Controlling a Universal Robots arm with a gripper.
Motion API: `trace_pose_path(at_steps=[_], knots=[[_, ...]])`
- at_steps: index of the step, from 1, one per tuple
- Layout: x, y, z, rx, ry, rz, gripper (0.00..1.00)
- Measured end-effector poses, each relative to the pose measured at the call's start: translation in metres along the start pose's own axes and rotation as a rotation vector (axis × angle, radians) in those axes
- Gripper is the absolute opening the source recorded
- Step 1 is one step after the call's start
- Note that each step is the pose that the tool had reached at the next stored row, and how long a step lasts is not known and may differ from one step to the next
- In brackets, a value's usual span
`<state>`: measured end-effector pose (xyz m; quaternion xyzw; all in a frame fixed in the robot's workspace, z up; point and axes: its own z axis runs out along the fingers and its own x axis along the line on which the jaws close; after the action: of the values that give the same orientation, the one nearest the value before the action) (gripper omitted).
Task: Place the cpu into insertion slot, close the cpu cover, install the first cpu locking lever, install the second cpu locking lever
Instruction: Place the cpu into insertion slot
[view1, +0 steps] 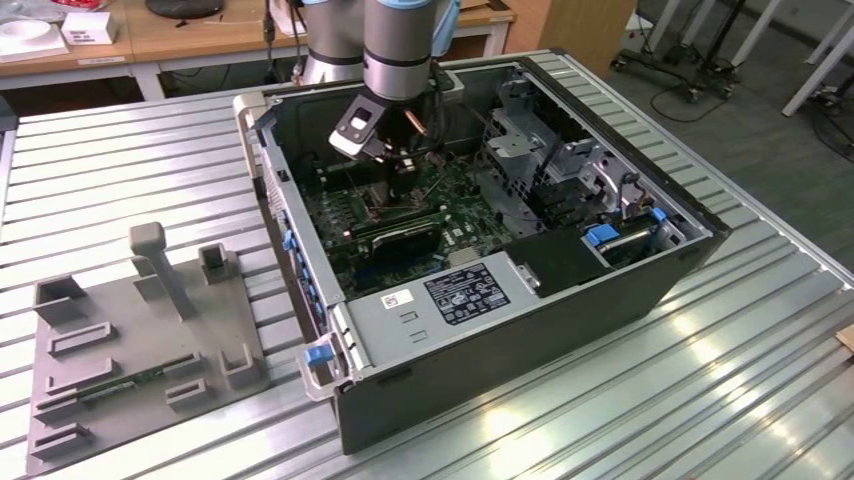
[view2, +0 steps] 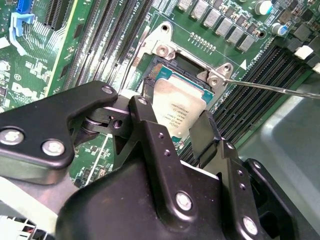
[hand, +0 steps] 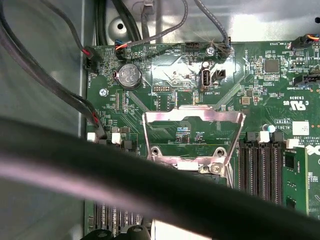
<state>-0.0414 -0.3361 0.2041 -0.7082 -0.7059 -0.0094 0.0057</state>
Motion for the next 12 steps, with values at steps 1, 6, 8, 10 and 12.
trace_pose_path(at_steps=[1,6,8,10,12], knots=[[-0.0002,0.0000,0.0000,-0.0002,0.0003,-0.002,0.54],[-0.0015,-0.0001,0.0002,-0.0004,0.0004,-0.004,0.54],[-0.0018,-0.0001,0.0007,-0.0005,0.0005,-0.004,0.54],[-0.0019,-0.0001,0.0013,-0.0004,0.0004,-0.004,0.54],[-0.0021,-0.0001,0.0022,-0.0004,0.0004,-0.004,0.54]])
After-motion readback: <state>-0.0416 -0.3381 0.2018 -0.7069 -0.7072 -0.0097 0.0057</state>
